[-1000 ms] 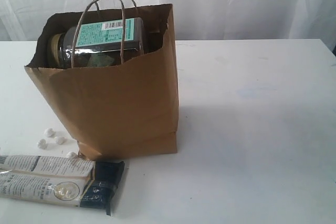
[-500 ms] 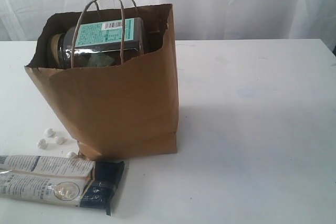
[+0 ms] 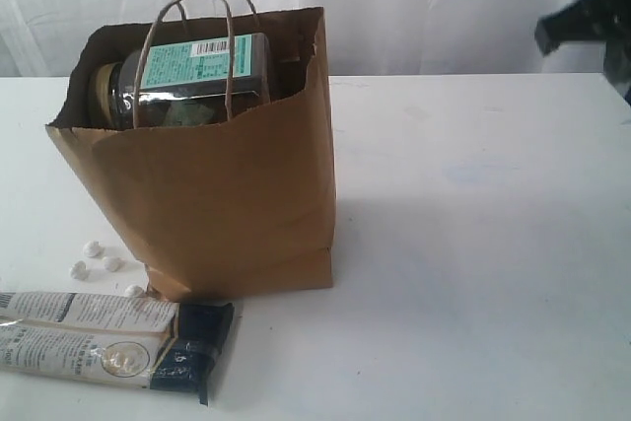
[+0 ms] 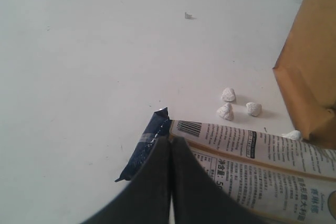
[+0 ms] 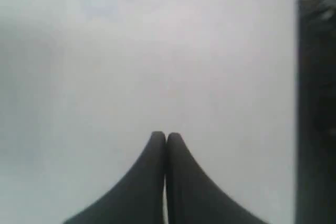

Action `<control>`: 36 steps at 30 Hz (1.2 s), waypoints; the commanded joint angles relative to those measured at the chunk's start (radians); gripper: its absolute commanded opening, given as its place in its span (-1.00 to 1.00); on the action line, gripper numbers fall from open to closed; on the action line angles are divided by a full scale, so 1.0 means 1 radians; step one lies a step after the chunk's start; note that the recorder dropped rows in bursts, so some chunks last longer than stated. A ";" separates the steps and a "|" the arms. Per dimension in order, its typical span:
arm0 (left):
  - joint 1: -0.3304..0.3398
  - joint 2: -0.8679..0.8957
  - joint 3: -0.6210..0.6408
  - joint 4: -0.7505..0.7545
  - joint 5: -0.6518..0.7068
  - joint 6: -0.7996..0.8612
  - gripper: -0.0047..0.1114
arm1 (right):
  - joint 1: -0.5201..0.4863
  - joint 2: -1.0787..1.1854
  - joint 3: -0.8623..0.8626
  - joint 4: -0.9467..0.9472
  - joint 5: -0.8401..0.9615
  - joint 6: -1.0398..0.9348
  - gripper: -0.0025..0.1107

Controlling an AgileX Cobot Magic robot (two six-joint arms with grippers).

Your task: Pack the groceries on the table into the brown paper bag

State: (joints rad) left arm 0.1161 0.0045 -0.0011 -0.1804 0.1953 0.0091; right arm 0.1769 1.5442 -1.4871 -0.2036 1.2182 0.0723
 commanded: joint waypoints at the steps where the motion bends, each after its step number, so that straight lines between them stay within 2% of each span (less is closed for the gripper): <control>1: -0.003 -0.005 0.001 -0.007 -0.002 -0.009 -0.92 | -0.131 -0.043 0.192 0.210 0.003 -0.063 -0.96; 2: -0.003 -0.005 0.001 -0.007 -0.002 -0.009 -0.92 | -0.155 -0.077 0.241 0.204 -0.024 -0.063 -0.96; 4: -0.003 -0.005 0.001 -0.007 -0.002 -0.009 -0.92 | -0.202 -0.178 0.346 0.204 -0.216 -0.050 -0.96; 9: -0.003 -0.005 0.001 -0.007 -0.002 -0.009 -0.92 | -0.248 -0.584 0.602 0.152 -0.789 -0.072 -0.96; 14: -0.003 -0.005 0.001 -0.007 -0.002 -0.009 -0.92 | -0.248 -0.888 0.769 0.120 -0.998 -0.072 -0.96; 18: -0.003 -0.005 0.001 -0.007 -0.002 -0.009 -0.92 | -0.248 -1.074 0.856 0.122 -1.033 -0.072 -0.96; 23: -0.003 -0.005 0.001 -0.007 -0.002 -0.009 -0.92 | -0.248 -1.245 0.873 0.144 -0.968 -0.059 -0.96; 33: -0.003 -0.005 0.001 -0.007 -0.002 -0.009 -0.92 | -0.248 -1.437 0.873 0.147 -0.973 -0.059 -0.96; 36: -0.003 -0.005 0.001 -0.007 -0.002 -0.009 -0.92 | -0.248 -1.485 0.926 0.140 -1.051 -0.059 -0.96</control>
State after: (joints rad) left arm 0.1161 0.0045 -0.0011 -0.1804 0.1953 0.0091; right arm -0.0650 0.0938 -0.6035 -0.0572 0.2184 0.0138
